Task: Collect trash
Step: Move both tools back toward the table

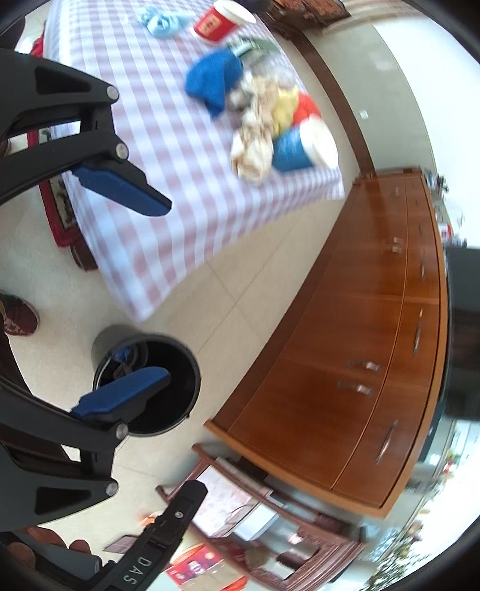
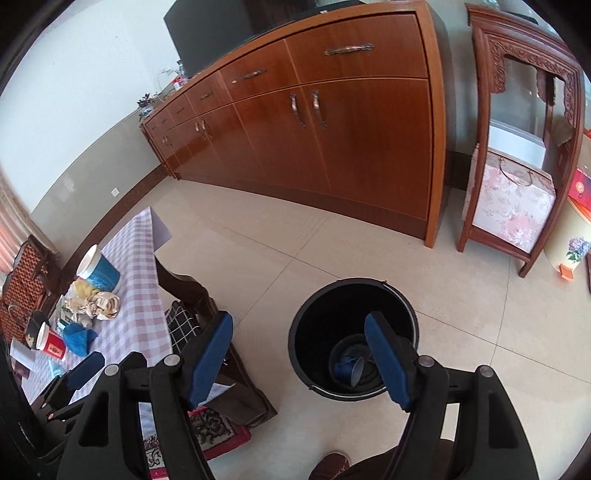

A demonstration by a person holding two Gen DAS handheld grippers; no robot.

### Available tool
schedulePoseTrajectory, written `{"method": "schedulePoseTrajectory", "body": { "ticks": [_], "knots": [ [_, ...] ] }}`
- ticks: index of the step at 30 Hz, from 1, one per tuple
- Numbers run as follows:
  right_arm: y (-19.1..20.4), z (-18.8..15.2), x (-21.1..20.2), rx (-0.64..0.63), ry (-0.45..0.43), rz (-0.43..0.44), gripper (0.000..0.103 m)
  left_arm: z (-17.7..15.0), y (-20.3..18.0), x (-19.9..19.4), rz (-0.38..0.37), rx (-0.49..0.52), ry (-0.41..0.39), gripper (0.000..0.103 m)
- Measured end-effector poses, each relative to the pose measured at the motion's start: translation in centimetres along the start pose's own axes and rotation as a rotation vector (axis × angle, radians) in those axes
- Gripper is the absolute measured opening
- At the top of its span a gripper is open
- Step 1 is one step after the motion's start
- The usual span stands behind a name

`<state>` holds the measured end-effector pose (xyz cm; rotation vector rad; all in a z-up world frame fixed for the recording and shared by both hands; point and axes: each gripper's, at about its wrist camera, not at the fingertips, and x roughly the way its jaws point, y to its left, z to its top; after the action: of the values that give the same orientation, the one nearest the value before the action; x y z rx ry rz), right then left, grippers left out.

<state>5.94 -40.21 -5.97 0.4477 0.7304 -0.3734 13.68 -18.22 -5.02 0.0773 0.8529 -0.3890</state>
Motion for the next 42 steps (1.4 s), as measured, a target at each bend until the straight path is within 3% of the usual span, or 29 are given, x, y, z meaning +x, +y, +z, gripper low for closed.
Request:
{"method": "schedulePoseTrajectory", "body": {
  "ticks": [8,18,29,42],
  "knots": [
    [8.7,-1.6,1.5,-0.127,0.023,0.16,0.076,-0.9,9.5,-3.0,0.193,-0.137,-0.069,0.085],
    [17.5,-3.4,2.0,-0.283,0.03,0.252,0.076,-3.3,18.0,-5.6,0.306,-0.27,-0.084,0.085],
    [24.1,-4.7,3.0,-0.399,0.038,0.306,0.081,-4.3,23.6,-5.7,0.371,-0.369,-0.074,0.085],
    [28.3,-3.6,6.5,-0.432,0.058,0.31,0.084,-2.4,26.9,-3.1,0.374,-0.393,-0.064,0.085]
  ]
}}
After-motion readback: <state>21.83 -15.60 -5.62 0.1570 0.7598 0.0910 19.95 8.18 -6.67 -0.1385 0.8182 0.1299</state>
